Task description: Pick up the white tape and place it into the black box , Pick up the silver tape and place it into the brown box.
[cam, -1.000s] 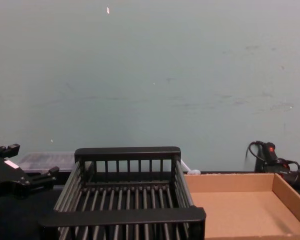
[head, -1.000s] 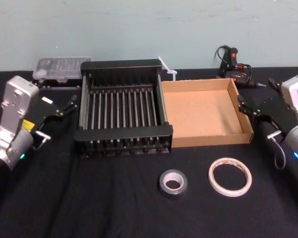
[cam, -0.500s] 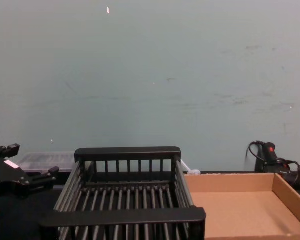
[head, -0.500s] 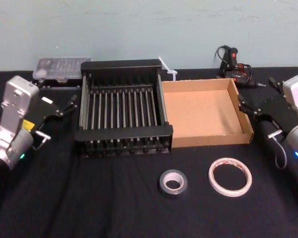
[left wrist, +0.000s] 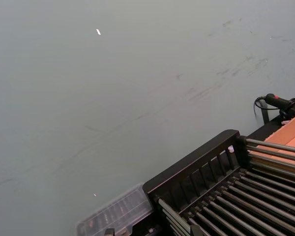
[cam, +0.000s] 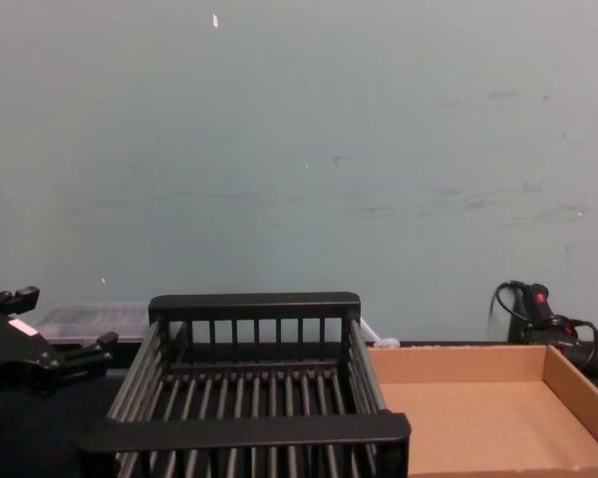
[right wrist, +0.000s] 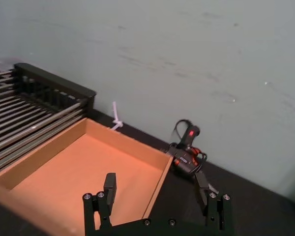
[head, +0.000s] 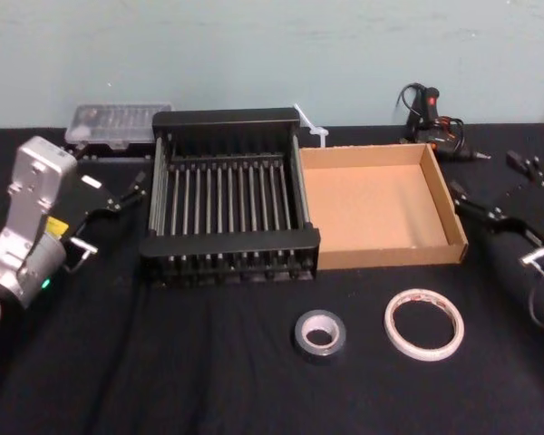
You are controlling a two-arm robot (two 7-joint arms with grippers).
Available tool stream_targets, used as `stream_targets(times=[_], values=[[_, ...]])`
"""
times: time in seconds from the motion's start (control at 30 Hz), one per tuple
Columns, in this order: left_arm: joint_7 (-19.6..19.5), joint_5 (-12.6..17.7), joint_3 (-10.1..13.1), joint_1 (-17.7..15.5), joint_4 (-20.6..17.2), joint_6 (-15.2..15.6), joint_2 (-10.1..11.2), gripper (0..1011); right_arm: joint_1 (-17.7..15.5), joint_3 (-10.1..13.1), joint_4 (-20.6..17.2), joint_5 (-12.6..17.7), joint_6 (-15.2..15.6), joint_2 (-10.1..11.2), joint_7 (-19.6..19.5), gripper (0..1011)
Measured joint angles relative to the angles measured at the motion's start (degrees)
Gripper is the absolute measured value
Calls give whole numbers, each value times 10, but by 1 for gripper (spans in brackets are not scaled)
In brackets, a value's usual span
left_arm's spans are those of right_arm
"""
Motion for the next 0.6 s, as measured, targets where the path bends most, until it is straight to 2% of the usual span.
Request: stream_targets(times=[0.17, 0.23, 0.33, 0.6], values=[[0, 0, 0, 0, 0, 0, 0, 1001, -55, 35, -56, 35, 27, 35, 25, 1002], [0, 0, 0, 0, 0, 0, 0, 1001, -62, 39, -61, 38, 30, 38, 28, 1002], [0, 0, 0, 0, 0, 0, 0, 1001, -98, 57, -89, 52, 42, 57, 43, 1002], [0, 0, 0, 0, 0, 0, 0, 1001, -143, 73, -113, 66, 71, 74, 65, 1002]])
